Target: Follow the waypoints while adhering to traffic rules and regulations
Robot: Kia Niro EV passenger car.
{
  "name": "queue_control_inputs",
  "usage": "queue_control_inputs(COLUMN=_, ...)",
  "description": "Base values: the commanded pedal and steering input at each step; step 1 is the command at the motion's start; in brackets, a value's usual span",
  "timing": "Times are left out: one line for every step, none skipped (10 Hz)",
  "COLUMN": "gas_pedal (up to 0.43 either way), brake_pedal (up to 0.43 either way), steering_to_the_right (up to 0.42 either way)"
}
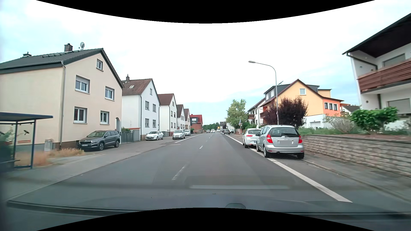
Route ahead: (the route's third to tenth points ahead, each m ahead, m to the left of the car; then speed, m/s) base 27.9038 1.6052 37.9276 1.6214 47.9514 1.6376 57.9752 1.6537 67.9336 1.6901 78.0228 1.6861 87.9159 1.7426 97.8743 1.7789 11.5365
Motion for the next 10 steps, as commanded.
queue_control_inputs(gas_pedal=0.118, brake_pedal=0.0, steering_to_the_right=-0.003)
queue_control_inputs(gas_pedal=0.118, brake_pedal=0.0, steering_to_the_right=-0.002)
queue_control_inputs(gas_pedal=0.118, brake_pedal=0.0, steering_to_the_right=-0.002)
queue_control_inputs(gas_pedal=0.118, brake_pedal=0.0, steering_to_the_right=-0.003)
queue_control_inputs(gas_pedal=0.118, brake_pedal=0.0, steering_to_the_right=-0.002)
queue_control_inputs(gas_pedal=0.118, brake_pedal=0.0, steering_to_the_right=-0.002)
queue_control_inputs(gas_pedal=0.118, brake_pedal=0.0, steering_to_the_right=-0.002)
queue_control_inputs(gas_pedal=0.118, brake_pedal=0.0, steering_to_the_right=-0.002)
queue_control_inputs(gas_pedal=0.118, brake_pedal=0.0, steering_to_the_right=-0.003)
queue_control_inputs(gas_pedal=0.118, brake_pedal=0.0, steering_to_the_right=-0.003)
